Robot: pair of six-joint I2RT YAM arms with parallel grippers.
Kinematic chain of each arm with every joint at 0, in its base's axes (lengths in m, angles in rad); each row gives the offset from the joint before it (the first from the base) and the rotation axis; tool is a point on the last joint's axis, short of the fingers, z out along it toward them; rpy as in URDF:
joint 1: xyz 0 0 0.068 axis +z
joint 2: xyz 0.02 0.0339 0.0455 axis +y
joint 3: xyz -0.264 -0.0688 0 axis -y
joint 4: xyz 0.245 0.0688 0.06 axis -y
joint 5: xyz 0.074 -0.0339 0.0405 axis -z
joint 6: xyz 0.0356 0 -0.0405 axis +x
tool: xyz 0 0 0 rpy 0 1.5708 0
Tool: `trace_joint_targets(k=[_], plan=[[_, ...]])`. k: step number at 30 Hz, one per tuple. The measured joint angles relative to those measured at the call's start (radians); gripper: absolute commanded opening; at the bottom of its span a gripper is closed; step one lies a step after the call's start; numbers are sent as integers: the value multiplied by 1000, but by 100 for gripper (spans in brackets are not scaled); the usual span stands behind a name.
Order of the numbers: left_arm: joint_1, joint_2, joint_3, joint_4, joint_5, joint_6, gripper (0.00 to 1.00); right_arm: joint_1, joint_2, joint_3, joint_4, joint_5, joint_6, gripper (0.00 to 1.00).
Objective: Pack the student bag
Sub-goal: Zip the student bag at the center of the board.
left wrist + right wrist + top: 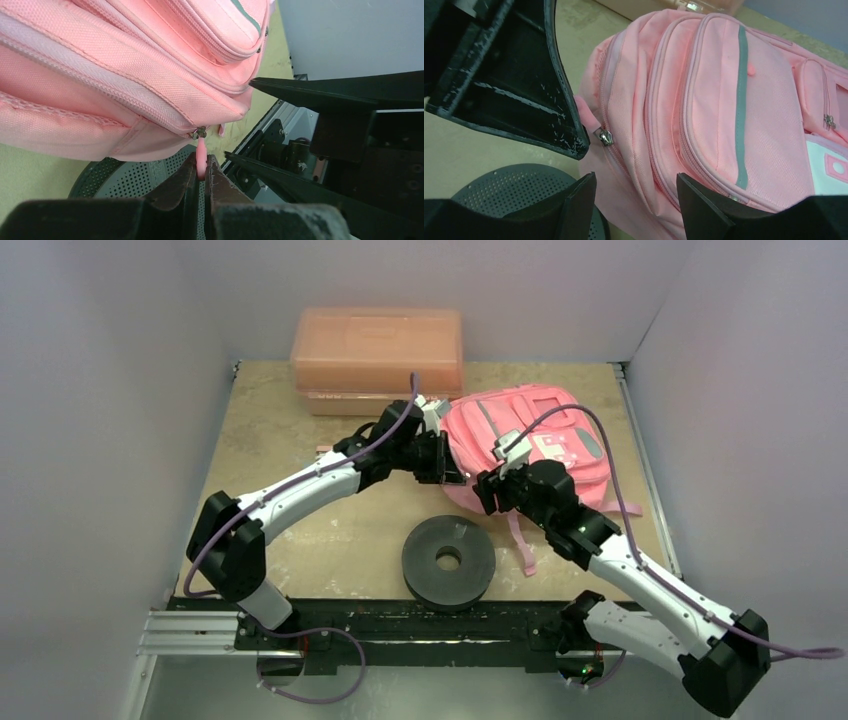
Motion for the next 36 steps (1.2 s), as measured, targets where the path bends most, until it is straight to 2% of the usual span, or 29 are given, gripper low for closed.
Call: trace_joint_targets(k=[4, 5, 8, 9, 10, 17, 23, 27, 36], plan=[[0, -5, 0, -3, 11, -13, 0, 20, 71, 1, -1, 36, -46, 60], [0, -5, 0, -5, 13, -16, 0, 24, 85, 2, -1, 60, -54, 54], [0, -5, 0, -5, 17, -18, 0, 31, 111, 13, -1, 108, -81, 16], [0, -5, 0, -5, 18, -18, 0, 32, 117, 21, -1, 121, -89, 5], [0, -5, 0, -4, 18, -18, 0, 33, 122, 29, -3, 130, -96, 0], [23, -26, 6, -22, 8, -16, 0, 45, 90, 39, -5, 143, -104, 0], [108, -35, 19, -10, 168, -39, 0, 53, -39, 15, 6, 74, -150, 0], [117, -68, 38, -39, 216, -24, 0, 53, -90, 17, 6, 13, -225, 0], [151, -235, 29, -116, 202, -23, 0, 54, -20, 100, 58, -164, -417, 0]])
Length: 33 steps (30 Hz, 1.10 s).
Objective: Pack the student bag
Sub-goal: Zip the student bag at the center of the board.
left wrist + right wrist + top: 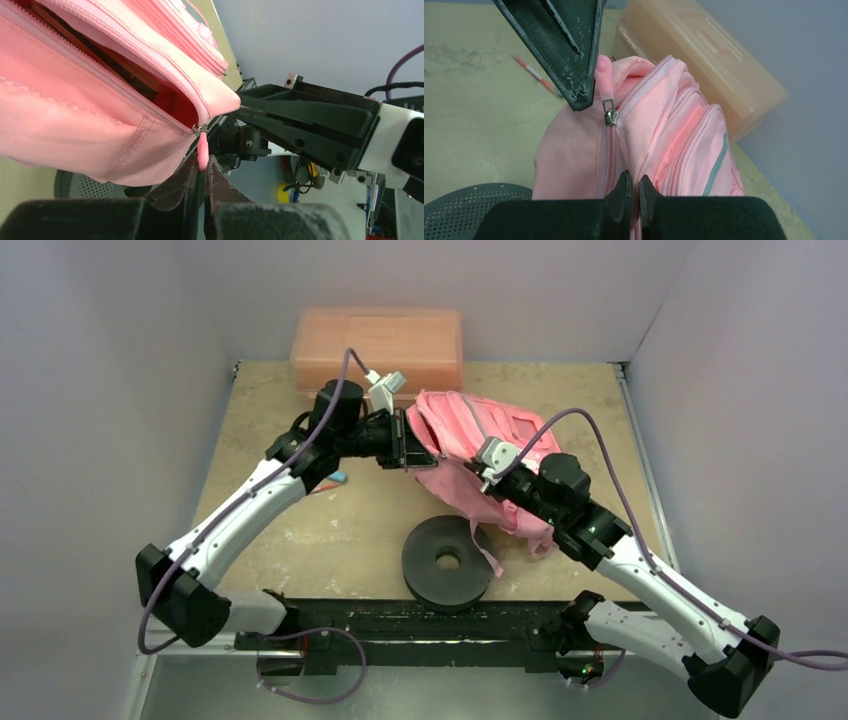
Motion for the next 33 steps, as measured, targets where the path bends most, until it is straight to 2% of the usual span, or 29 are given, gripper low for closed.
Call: trace_joint_targets(k=[6, 9, 12, 13, 15, 16, 20, 27, 33], plan=[[11, -245, -38, -11, -71, -38, 0, -4, 88, 35, 40, -91, -58, 0], [-42, -339, -34, 35, -84, -62, 0, -5, 151, 42, 30, -126, -72, 0], [-104, -354, -17, 64, -84, -74, 0, -12, 169, 42, 18, -131, -75, 0], [-111, -349, -15, 66, -89, -75, 4, -16, 166, 42, 15, -130, -75, 0], [-113, -330, -10, 47, -115, -62, 27, -21, 152, 42, 10, -126, -71, 0], [-113, -315, -8, 27, -137, -48, 35, -25, 137, 42, 0, -122, -65, 0], [-99, -270, -20, -55, -209, 52, 54, -40, 73, 42, -41, -110, -37, 0], [-101, -256, -109, -48, -276, 242, 56, -45, 15, 42, -128, -89, 40, 0], [-184, -106, -63, -11, -330, 334, 48, -44, 6, 42, -151, -85, 61, 0]])
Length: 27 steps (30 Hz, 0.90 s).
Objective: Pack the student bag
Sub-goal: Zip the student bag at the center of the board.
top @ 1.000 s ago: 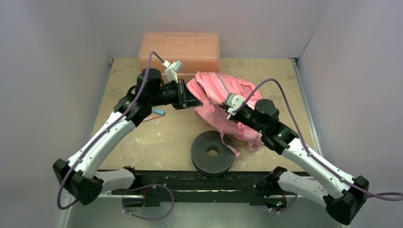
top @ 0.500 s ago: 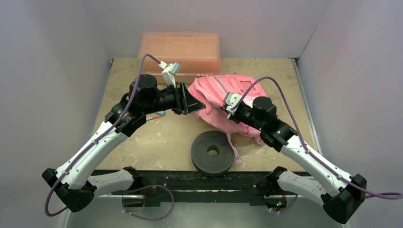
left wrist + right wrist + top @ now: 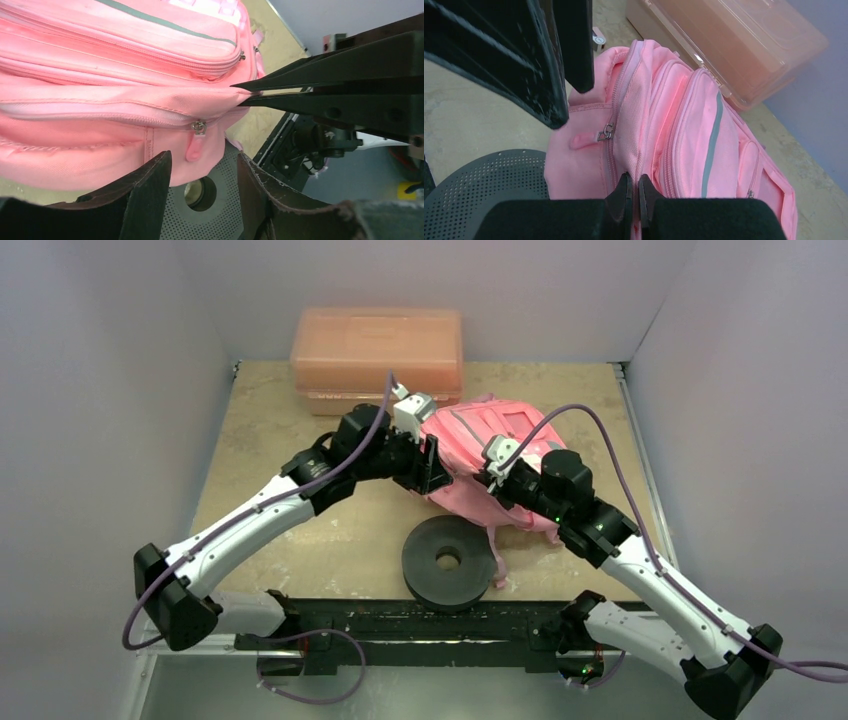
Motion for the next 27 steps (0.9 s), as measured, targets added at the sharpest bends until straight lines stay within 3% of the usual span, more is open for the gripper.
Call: trace_joint_targets(k=[16, 19, 23, 27], plan=[[-150, 221, 153, -106, -246, 103, 37, -5, -11, 0, -19, 1, 2, 0], [-172, 250, 179, -137, -315, 103, 26, -5, -11, 0, -31, 1, 3, 0], [-187, 257, 180, -149, -364, 100, 2, -5, -11, -2, -44, 0, 2, 0], [-195, 254, 181, -147, -375, 114, 0, -3, -15, -9, -42, 14, -3, 0]])
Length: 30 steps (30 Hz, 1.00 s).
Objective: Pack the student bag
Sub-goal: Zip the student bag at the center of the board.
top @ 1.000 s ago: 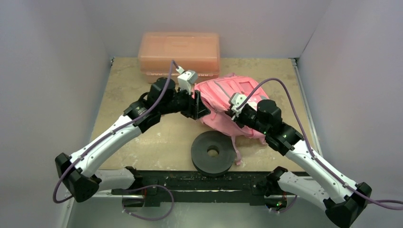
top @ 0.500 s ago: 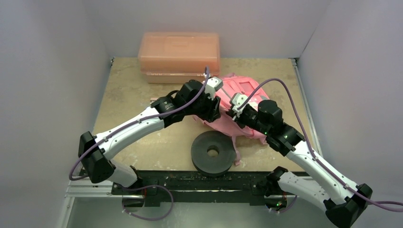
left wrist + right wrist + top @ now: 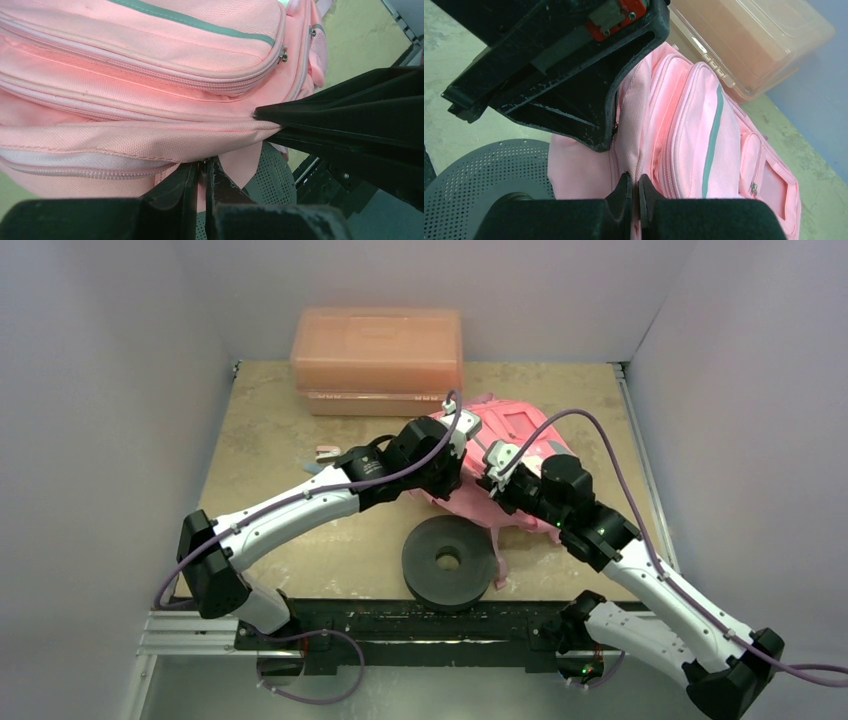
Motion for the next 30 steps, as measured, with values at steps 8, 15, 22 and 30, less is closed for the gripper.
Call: trace_joint_targets(k=[8, 15, 22, 30], plan=[[60, 0, -14, -15, 285, 38, 0, 11, -100, -60, -27, 68, 30, 45], [122, 53, -34, -26, 575, 25, 0, -3, -160, -59, -135, 26, 19, 59], [179, 81, -72, 16, 746, -31, 1, -7, -190, -59, -180, -95, -18, 73], [179, 74, -143, 74, 756, -88, 13, -7, -66, -60, -54, -141, -5, 22]])
